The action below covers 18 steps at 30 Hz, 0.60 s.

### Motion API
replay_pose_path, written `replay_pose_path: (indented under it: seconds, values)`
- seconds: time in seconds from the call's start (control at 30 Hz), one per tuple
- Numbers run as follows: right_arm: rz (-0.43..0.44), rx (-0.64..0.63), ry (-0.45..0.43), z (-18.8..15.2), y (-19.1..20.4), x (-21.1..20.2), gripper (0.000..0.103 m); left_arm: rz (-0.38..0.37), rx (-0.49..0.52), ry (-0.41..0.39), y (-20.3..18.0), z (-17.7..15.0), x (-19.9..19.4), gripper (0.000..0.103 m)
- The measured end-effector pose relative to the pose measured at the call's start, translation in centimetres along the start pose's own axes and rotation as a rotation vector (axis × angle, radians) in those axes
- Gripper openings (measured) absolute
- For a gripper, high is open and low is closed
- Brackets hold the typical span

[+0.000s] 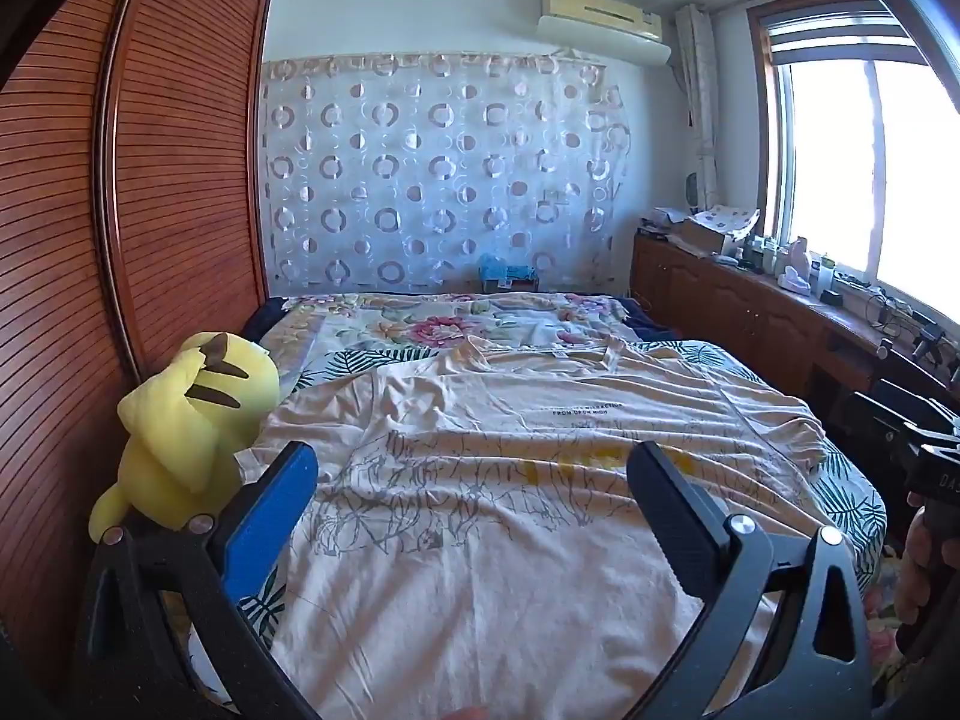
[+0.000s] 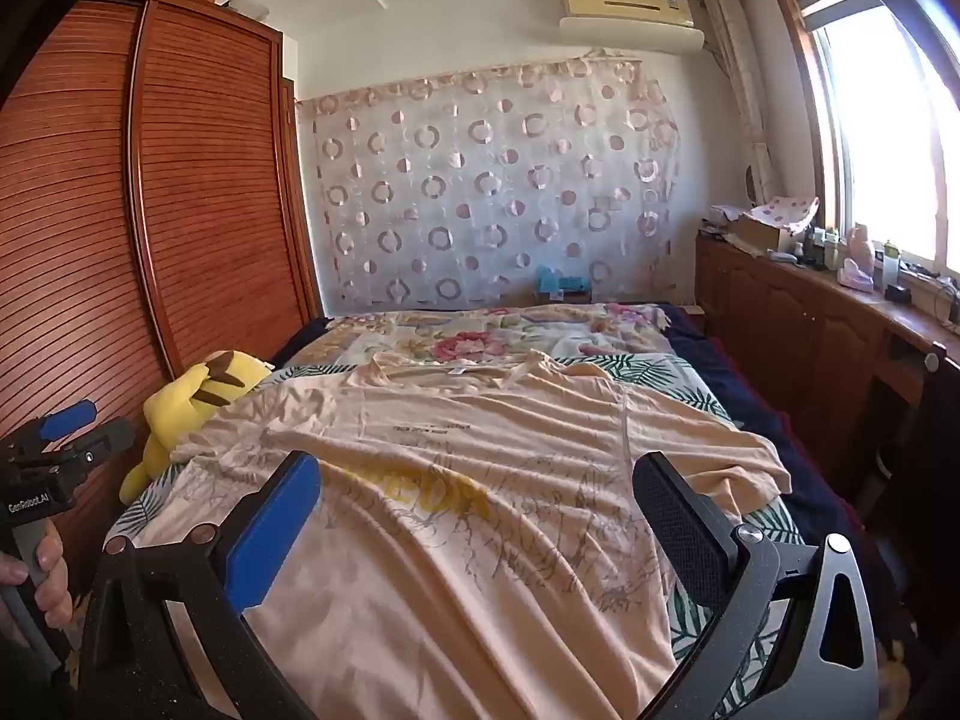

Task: Fold small clothes

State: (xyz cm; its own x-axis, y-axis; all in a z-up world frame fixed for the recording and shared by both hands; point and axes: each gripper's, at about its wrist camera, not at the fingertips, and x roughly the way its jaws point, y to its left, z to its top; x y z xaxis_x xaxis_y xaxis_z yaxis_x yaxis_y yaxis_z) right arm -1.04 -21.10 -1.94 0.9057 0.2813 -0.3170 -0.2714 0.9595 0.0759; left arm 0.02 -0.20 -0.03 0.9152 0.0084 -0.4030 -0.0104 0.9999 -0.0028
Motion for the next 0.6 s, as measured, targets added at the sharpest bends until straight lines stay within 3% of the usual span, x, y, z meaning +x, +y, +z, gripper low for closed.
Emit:
replay_pose_path:
  seconds: [0.6]
  values:
    - [-0.001, -0.011, -0.005, -0.2, 0.2, -0.3, 0.103, -0.006, -0.023, -0.005, 0.6, -0.1, -0.2, 0.103]
